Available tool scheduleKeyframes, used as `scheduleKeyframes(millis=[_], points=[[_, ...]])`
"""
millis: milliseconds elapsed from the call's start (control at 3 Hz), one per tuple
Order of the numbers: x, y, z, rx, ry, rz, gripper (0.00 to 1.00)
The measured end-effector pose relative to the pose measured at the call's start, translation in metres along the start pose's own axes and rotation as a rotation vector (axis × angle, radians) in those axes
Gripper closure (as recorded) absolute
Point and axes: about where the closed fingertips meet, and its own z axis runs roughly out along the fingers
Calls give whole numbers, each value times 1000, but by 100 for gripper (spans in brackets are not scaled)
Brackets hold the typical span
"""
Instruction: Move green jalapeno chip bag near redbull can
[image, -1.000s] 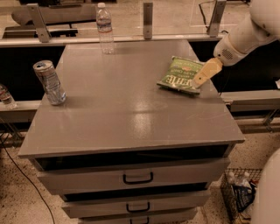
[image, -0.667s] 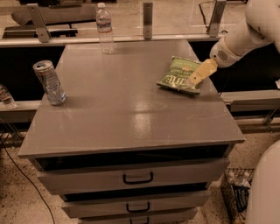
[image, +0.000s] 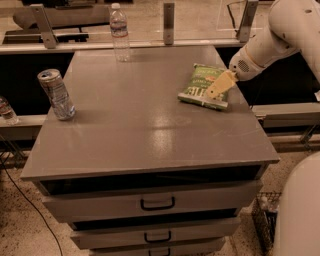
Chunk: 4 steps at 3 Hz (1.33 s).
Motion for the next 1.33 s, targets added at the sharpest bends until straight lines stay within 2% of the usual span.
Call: scheduleKeyframes(millis=[333,1000,1333], points=[[1,0,-2,11,1,-11,52],[-26,9,-38,123,-49,-185,98],[-36,22,-44,123,-51,-259,89]])
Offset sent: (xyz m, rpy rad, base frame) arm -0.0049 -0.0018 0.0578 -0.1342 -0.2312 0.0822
